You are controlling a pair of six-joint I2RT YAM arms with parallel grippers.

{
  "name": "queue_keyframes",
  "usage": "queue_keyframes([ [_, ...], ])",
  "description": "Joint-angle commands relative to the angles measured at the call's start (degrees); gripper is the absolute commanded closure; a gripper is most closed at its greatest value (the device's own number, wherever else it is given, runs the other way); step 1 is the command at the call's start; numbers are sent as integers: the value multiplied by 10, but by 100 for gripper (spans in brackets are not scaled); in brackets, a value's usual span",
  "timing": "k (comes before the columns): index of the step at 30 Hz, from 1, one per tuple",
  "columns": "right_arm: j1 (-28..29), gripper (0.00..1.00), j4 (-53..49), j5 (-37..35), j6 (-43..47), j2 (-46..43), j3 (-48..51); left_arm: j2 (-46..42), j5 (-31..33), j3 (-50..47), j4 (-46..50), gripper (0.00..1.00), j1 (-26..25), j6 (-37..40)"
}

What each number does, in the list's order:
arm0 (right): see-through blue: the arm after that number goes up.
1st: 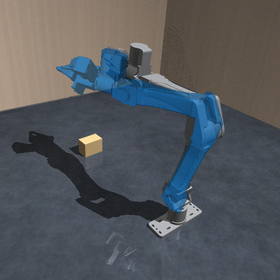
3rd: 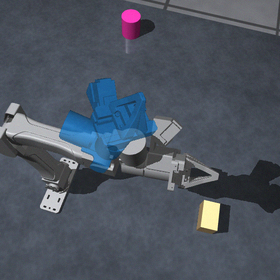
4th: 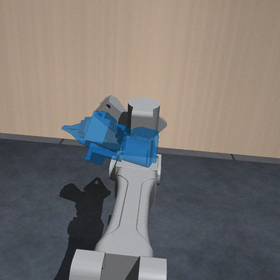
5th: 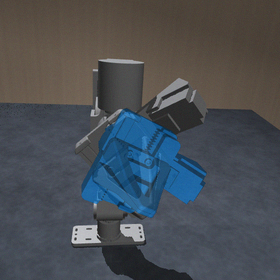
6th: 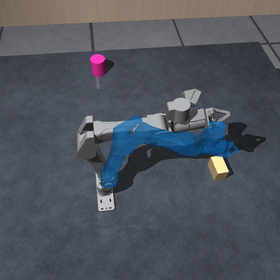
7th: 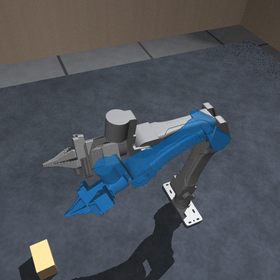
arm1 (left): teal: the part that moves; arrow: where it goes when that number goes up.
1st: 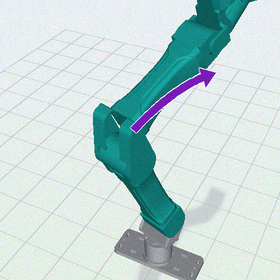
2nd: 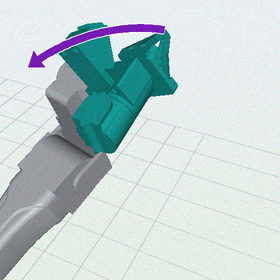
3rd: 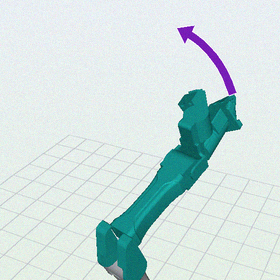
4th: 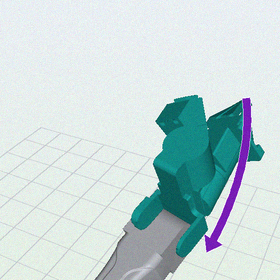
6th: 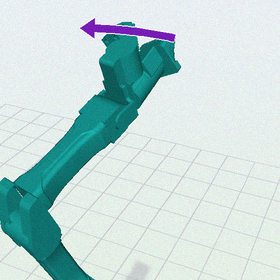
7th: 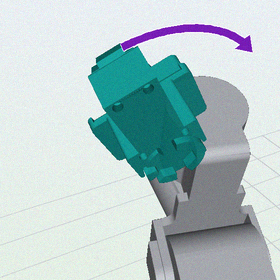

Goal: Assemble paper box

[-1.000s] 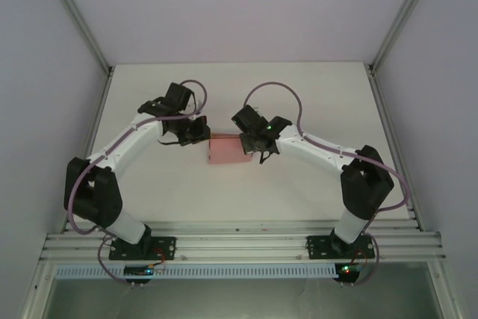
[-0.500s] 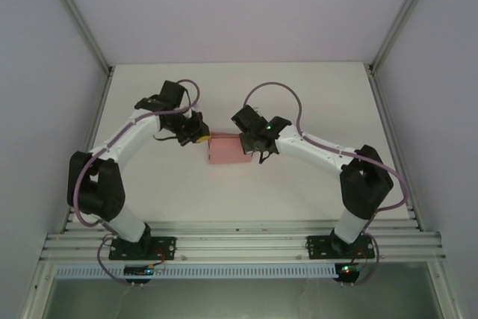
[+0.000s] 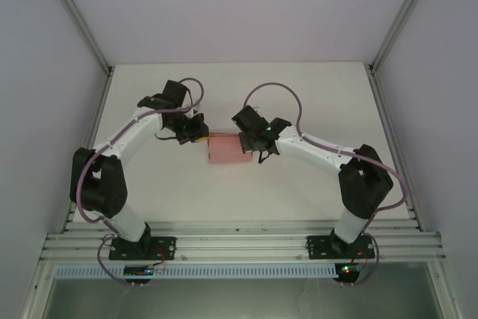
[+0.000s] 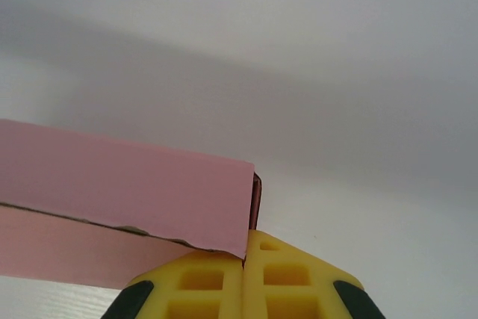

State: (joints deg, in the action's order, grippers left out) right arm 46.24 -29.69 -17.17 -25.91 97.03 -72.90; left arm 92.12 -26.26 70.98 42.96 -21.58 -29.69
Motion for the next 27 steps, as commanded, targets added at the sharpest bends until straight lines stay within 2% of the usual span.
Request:
queue_keyframes([
  [1, 10, 100, -2, 46, 10, 4, 42, -7, 41, -38, -7, 100, -41, 47],
  [5, 16, 100, 46, 66, 17, -19, 83, -11, 63, -71, -38, 100, -56, 45],
  [6, 17, 96, 54, 72, 20, -25, 90, -13, 69, -76, -42, 100, -55, 43],
  [7, 17, 92, 59, 74, 20, -32, 95, -14, 75, -80, -44, 100, -56, 44],
  [11, 14, 63, 55, 104, 30, -59, 102, -13, 102, -80, -36, 100, -56, 46],
  [15, -1, 50, 79, 161, 57, -97, 105, -12, 103, -76, -34, 100, -59, 51],
  [16, -6, 46, 89, 172, 58, -107, 107, -12, 105, -76, -32, 100, -59, 51],
  [17, -13, 36, 98, 188, 59, -115, 108, -12, 105, -76, -32, 100, -59, 51],
  [20, -40, 32, 123, 246, 59, -130, 109, -14, 105, -76, -31, 100, -59, 56],
  [21, -50, 27, 129, 257, 54, -132, 107, -14, 104, -76, -31, 100, -61, 55],
  [22, -58, 23, 131, 255, 43, -132, 105, -14, 104, -76, -31, 100, -60, 56],
  [27, -97, 23, 131, 205, 0, -121, 101, -12, 100, -71, -29, 100, -62, 63],
])
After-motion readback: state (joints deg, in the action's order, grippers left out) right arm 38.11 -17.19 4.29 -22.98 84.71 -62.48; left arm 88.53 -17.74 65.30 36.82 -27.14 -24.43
